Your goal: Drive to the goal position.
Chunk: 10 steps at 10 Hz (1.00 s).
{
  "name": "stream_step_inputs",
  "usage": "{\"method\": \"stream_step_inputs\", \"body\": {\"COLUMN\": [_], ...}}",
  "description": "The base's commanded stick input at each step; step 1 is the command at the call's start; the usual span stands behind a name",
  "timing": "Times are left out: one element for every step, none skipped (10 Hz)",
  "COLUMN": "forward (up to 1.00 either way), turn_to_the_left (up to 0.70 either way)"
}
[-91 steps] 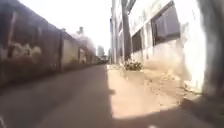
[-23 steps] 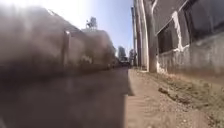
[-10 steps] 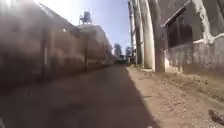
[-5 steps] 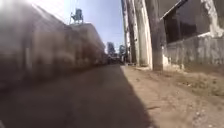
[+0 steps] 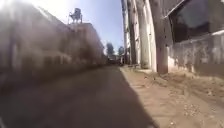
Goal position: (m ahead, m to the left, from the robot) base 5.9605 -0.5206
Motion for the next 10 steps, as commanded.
{"method": "stream_step_inputs", "body": {"forward": [1.0,1.0,1.0,1.0,1.0,1.0,1.0,1.0,1.0,1.0], "turn_to_the_left": [0.0,0.0,0.0,0.0,-0.27,-0.27,-0.27,0.0,0.0,0.0]}}
